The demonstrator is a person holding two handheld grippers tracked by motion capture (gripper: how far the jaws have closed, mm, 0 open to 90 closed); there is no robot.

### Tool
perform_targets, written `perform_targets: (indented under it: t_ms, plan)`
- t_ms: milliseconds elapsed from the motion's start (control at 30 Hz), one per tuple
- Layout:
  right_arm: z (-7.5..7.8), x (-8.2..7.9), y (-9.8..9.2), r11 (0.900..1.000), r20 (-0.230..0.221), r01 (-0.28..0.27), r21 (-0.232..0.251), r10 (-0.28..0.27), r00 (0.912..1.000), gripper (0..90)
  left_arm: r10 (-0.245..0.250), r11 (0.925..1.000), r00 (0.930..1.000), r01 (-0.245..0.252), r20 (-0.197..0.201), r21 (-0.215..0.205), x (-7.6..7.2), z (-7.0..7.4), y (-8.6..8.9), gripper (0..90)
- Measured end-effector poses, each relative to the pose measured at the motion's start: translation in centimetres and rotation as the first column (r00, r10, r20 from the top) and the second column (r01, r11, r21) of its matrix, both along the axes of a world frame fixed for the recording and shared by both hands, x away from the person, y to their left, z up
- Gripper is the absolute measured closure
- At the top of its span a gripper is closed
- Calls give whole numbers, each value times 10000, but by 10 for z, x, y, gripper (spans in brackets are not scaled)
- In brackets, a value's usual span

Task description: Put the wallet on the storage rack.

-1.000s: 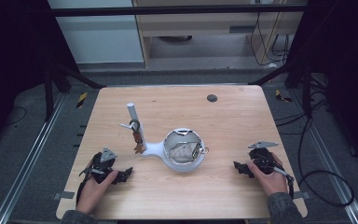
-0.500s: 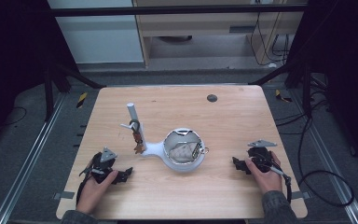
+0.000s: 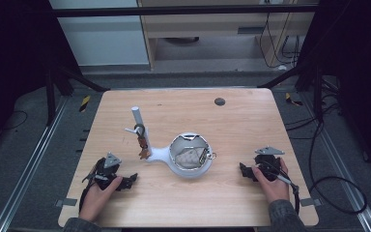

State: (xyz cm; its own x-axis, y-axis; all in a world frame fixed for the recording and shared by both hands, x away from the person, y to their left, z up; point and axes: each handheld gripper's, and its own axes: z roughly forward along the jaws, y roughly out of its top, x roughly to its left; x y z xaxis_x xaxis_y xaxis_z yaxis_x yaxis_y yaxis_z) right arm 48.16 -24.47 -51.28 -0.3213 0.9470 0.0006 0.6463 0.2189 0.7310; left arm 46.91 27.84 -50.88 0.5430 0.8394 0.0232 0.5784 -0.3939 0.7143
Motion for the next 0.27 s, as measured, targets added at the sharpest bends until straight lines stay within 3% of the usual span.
perform_targets:
  t_ms: [267]
  plan:
    - [0,-10,2,9998,-4,-189,-23,189,9998,34,3,10000,10000,-3,4,1,0,0,0,8]
